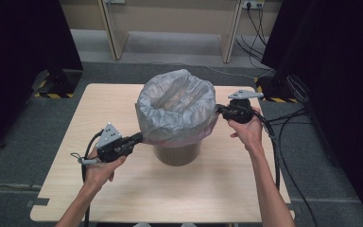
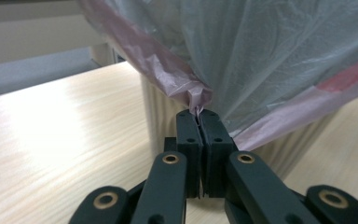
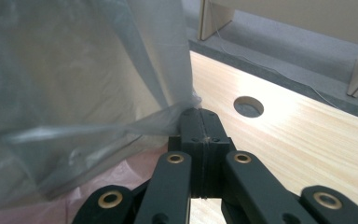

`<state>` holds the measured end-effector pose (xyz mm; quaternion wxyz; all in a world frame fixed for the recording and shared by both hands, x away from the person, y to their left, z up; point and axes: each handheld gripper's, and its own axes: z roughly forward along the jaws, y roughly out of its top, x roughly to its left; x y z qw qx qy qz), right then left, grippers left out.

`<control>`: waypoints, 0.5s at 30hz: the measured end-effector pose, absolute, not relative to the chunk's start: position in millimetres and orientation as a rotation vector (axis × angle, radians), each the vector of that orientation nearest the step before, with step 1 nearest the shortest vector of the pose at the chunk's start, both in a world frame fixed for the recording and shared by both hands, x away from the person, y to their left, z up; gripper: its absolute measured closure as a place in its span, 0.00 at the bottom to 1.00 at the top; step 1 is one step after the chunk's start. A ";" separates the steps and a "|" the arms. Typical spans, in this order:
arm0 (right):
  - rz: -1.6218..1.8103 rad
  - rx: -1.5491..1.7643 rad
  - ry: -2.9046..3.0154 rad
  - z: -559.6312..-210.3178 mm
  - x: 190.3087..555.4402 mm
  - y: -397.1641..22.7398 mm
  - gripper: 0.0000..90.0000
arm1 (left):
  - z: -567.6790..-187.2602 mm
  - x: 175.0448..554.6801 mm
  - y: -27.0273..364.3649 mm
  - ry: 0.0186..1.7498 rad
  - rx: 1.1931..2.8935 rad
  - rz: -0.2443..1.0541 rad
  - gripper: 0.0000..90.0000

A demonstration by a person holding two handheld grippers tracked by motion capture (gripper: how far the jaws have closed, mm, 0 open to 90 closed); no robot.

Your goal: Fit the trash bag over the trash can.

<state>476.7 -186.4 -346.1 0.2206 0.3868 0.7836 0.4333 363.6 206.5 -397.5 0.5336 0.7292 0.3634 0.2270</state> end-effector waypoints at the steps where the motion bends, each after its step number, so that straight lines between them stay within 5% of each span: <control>1: 1.175 1.066 2.171 -348.5 477.5 -184.9 1.00 | -399.8 364.9 207.7 0.876 1.738 0.538 0.97; 15: 1.149 1.131 2.171 -379.9 485.3 -186.5 1.00 | -426.8 381.1 209.6 0.931 1.785 0.547 0.96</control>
